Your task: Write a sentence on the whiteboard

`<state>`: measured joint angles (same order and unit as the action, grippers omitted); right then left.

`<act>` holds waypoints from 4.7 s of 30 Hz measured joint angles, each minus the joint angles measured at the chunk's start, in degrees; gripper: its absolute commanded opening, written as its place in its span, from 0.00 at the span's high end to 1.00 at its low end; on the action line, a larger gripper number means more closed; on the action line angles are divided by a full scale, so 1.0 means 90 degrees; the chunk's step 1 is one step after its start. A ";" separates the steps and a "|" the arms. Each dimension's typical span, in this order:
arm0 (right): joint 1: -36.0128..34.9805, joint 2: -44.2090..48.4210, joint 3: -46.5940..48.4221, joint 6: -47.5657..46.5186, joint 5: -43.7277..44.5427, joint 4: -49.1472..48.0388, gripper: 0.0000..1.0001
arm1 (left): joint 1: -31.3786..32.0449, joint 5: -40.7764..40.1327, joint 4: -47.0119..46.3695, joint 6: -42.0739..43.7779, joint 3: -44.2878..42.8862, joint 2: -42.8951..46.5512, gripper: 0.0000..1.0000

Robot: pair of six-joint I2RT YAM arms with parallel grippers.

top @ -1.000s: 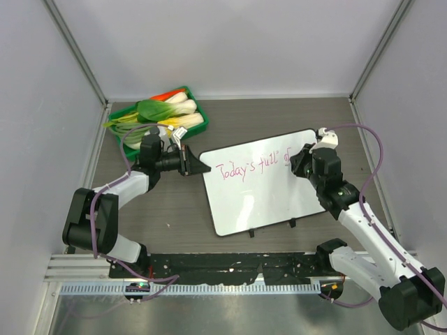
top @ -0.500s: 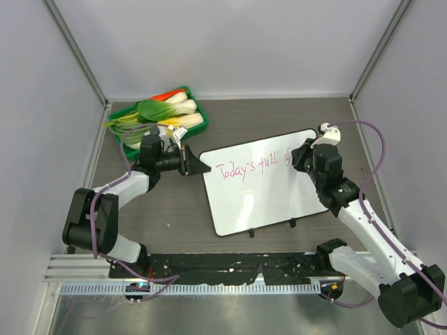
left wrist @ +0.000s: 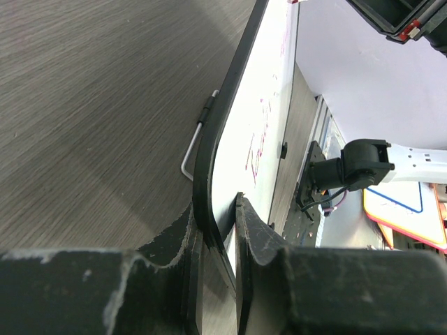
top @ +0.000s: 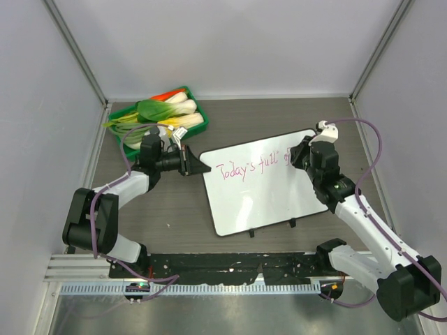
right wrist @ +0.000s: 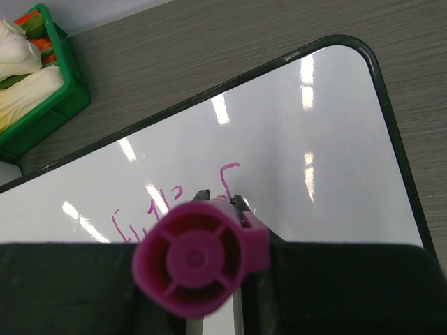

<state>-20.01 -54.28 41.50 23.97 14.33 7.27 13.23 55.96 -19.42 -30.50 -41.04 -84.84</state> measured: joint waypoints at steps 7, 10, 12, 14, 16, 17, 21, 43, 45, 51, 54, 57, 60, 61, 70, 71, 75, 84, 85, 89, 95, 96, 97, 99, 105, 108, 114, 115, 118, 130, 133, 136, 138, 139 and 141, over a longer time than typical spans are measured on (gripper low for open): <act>0.0000 -0.0068 0.0010 0.0000 0.0104 -0.0027 0.99 | 0.0005 -0.0005 0.0027 0.0000 0.0000 0.0000 1.00; 0.0000 -0.0068 0.0010 -0.0002 0.0199 -0.0024 0.99 | 0.0005 -0.0002 0.0027 0.0000 0.0000 0.0000 1.00; 0.0000 -0.0068 0.0010 -0.0005 0.0279 -0.0019 0.99 | 0.0007 -0.0002 0.0024 0.0000 0.0000 0.0000 1.00; 0.0002 -0.0066 0.0010 -0.0007 0.0345 -0.0019 0.99 | 0.0007 -0.0005 0.0027 0.0000 0.0000 0.0000 1.00; 0.0019 -0.0068 0.0010 -0.0007 0.0410 -0.0015 0.99 | 0.0007 -0.0002 0.0024 0.0000 0.0000 0.0000 1.00; 0.0029 -0.0068 0.0010 -0.0007 0.0452 -0.0010 0.99 | 0.0007 -0.0002 0.0027 0.0000 0.0000 0.0000 1.00; 0.0068 -0.0066 0.0022 -0.0007 0.0520 0.0010 0.99 | 0.0010 -0.0002 0.0024 0.0000 0.0000 0.0000 1.00; 0.0083 0.1911 -0.0639 0.0017 -0.0602 -0.0330 0.99 | 0.0049 -0.0056 0.0070 0.0046 -0.0005 0.0087 1.00; 0.0083 0.1902 -0.0801 0.0017 -0.0733 -0.0325 0.99 | 0.0073 -0.0083 0.0090 0.0085 -0.0005 0.0126 1.00; 0.0083 0.1902 -0.1008 0.0007 -0.1095 -0.0568 0.99 | 0.0083 -0.0104 0.0109 0.0109 -0.0005 0.0138 1.00; 0.0083 0.1899 -0.1054 -0.0007 -0.1256 -0.0746 0.98 | 0.0083 -0.0104 0.0114 0.0109 -0.0005 0.0143 1.00; 0.0083 0.1853 -0.1064 -0.0019 -0.1457 -0.0879 0.99 | 0.0090 -0.0107 0.0124 0.0112 -0.0005 0.0180 0.96; 0.0083 0.1790 -0.1071 -0.0027 -0.1588 -0.0969 0.99 | 0.0107 -0.0119 0.0121 0.0112 -0.0005 0.0216 0.82; 0.0083 0.1780 -0.1076 -0.0027 -0.1620 -0.0996 0.99 | 0.0112 -0.0129 0.0121 0.0109 -0.0002 0.0226 0.75; 0.0083 0.1933 -0.1134 -0.0010 -0.1727 -0.0962 0.99 | 0.0291 -0.0755 0.0148 0.0461 0.0454 0.0622 0.29; 0.0083 0.2004 -0.1139 -0.0007 -0.1727 -0.0933 0.99 | 0.0299 -0.0826 0.0143 0.0454 0.0508 0.0719 0.25; 0.0083 0.2227 -0.1139 -0.0005 -0.1751 -0.0923 0.99 | 0.0304 -0.1163 0.0092 0.0316 0.0784 0.1362 0.16; 0.0083 0.2506 -0.1151 0.0085 -0.1795 -0.0899 0.99 | 0.0308 -0.2569 0.0726 -0.0211 0.1287 0.2902 0.11; 0.0083 0.2516 -0.1154 0.0114 -0.1800 -0.0899 0.99 | 0.0308 -0.2688 0.0823 -0.0279 0.1360 0.3053 0.10; 0.0083 0.2514 -0.1185 0.0221 -0.1838 -0.0899 0.99 | 0.0308 -0.2890 0.1197 -0.0578 0.1576 0.3541 0.09; 0.0083 0.2399 -0.1192 0.0311 -0.1967 -0.0901 0.99 | 0.0308 -0.2880 0.1562 -0.0733 0.1634 0.3946 0.06; 0.0083 0.2370 -0.1205 0.0323 -0.1987 -0.0901 0.99 | 0.0308 -0.2871 0.1571 -0.0750 0.1664 0.3971 0.06; 0.0083 0.2356 -0.1229 0.0338 -0.2008 -0.0901 0.99 | 0.0308 -0.2846 0.1571 -0.0767 0.1702 0.3980 0.07; 0.0083 0.2314 -0.1282 0.0364 -0.2047 -0.0901 0.99 | 0.0308 -0.2761 0.1552 -0.0845 0.1797 0.3946 0.07; 0.0083 0.2132 -0.1326 0.0393 -0.2208 -0.0903 0.99 | 0.0308 -0.2421 0.1185 -0.1122 0.2067 0.3565 0.10; 0.0083 0.2123 -0.1326 0.0403 -0.2246 -0.0908 0.99 | 0.0308 -0.2285 0.0896 -0.1270 0.2135 0.3257 0.12; 0.0083 0.2123 -0.1328 0.0437 -0.2300 -0.0954 0.99 | 0.0308 -0.2018 -0.0202 -0.1668 0.2302 0.2560 0.21; 0.0083 0.2123 -0.1328 0.0452 -0.2300 -0.0954 0.98 | 0.0308 -0.1965 -0.0389 -0.1719 0.2302 0.2404 0.23; 0.0083 0.2127 -0.1328 0.0469 -0.2302 -0.0954 0.99 | 0.0328 -0.1824 -0.0901 -0.1802 0.2302 0.1979 0.26; 0.0083 0.2125 -0.1328 0.0474 -0.2297 -0.0954 0.99 | 0.0833 -0.1588 -0.2727 -0.2193 0.2307 0.0799 0.44; 0.0083 0.2125 -0.1331 0.0474 -0.2297 -0.0954 0.99 | 0.0865 -0.1586 -0.3121 -0.2285 0.2351 0.0607 0.47; 0.0083 0.2125 -0.1355 0.0491 -0.2300 -0.0964 0.99 | 0.0908 -0.1586 -0.3385 -0.2365 0.2365 0.0500 0.51; 0.0083 0.2125 -0.1362 0.0495 -0.2297 -0.0964 0.99 | 0.0940 -0.1581 -0.3509 -0.2399 0.2365 0.0466 0.53; 0.0083 0.2125 -0.1362 0.0495 -0.2297 -0.0967 0.99 | 0.0947 -0.1571 -0.3560 -0.2409 0.2365 0.0447 0.53; 0.0083 0.2118 -0.1362 0.0486 -0.2283 -0.0959 0.99 | 0.0959 -0.1562 -0.3653 -0.2412 0.2365 0.0364 0.55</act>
<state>-19.27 -35.22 29.23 28.34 -6.22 -1.37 21.87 41.91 -52.29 -52.21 -19.75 -81.56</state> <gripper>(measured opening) 0.199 0.471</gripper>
